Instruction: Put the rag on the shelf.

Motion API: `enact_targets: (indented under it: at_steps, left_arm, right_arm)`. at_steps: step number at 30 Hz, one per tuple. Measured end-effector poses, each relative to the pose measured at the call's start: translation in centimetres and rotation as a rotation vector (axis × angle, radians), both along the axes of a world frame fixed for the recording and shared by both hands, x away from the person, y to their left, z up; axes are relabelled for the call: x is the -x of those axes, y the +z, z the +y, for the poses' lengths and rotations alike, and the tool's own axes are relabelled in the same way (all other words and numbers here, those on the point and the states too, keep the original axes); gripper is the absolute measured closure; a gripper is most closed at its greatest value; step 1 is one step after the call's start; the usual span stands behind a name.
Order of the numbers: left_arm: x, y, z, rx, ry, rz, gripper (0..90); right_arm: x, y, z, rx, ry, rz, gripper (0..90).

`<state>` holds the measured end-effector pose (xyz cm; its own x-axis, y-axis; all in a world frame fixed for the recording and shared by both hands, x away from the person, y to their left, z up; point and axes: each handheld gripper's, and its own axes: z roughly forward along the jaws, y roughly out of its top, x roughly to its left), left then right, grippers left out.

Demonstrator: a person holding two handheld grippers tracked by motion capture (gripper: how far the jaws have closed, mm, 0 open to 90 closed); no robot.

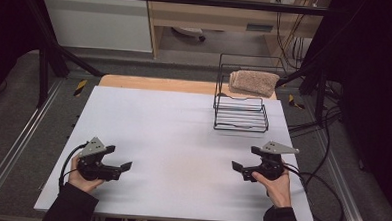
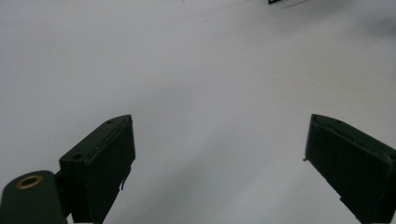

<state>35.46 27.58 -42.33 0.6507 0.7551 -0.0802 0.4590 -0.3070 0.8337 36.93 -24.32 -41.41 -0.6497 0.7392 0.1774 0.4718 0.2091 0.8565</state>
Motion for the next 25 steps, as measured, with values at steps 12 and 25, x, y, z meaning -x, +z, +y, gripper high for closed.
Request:
enact_targets:
  at_steps: [12,25]
  left_arm:
    - [0.3,-1.2,0.8,-0.008,0.009,0.006,8.4]
    - [0.4,-1.7,0.8,-0.016,0.004,0.018,8.6]
  right_arm:
    - [1.1,-2.4,-1.7,-0.013,0.009,0.050,0.6]
    - [1.3,-3.0,-1.8,0.001,0.021,0.064,0.5]
